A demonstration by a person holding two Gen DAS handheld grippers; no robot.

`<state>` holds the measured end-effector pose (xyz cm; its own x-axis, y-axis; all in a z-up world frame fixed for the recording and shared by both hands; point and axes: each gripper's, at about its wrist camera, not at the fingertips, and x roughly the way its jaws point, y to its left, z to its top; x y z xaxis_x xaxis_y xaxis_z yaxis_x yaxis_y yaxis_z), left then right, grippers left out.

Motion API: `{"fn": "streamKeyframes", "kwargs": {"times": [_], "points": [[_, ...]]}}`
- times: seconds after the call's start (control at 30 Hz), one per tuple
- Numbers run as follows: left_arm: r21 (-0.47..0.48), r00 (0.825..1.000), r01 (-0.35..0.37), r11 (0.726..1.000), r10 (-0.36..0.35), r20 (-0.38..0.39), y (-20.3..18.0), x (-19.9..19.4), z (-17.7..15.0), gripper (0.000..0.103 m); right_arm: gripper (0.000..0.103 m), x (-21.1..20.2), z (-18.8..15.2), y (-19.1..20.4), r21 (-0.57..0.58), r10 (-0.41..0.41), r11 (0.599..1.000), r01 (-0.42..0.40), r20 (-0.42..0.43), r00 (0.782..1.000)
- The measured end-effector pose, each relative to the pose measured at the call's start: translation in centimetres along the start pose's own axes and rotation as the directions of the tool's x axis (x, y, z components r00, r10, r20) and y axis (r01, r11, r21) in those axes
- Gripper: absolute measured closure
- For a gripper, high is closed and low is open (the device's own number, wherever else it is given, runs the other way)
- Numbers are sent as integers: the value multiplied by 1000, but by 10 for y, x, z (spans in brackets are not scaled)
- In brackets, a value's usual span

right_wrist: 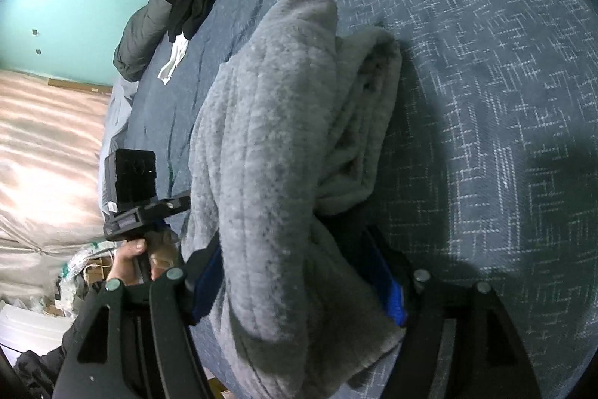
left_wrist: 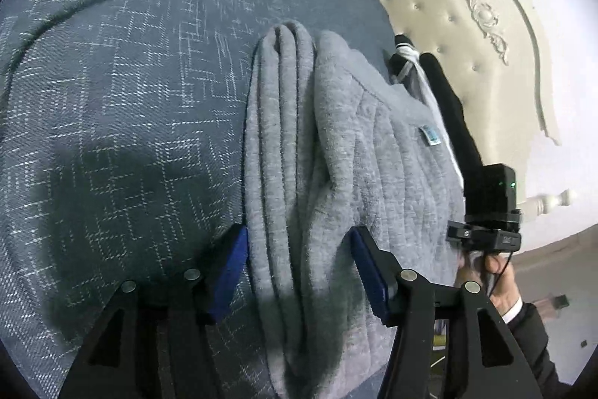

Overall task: Fold clothes
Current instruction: 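Grasp the bundle with the left tool while the right tool holds it, then carry the sweatshirt bundle with both tools toward the headboard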

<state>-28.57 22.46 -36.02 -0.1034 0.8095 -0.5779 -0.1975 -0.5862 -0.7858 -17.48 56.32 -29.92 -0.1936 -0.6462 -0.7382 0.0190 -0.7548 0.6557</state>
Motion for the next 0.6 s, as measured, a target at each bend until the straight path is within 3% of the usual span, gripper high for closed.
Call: {"fn": "streamKeyframes", "kwargs": {"times": [0.3,0.43,0.6], "points": [[-3,998,55,998,-55,25,-6,-2,0,42,33,5,2,1,-4,6,1000,-6,5,1000],[0,996,80,997,-80,32,-10,-6,-2,33,33,7,1,-1,2,11,1000,-11,7,1000],[17,1000,16,1000,-16,9,-13,6,-3,33,33,10,1,2,4,9,1000,-9,10,1000]]}}
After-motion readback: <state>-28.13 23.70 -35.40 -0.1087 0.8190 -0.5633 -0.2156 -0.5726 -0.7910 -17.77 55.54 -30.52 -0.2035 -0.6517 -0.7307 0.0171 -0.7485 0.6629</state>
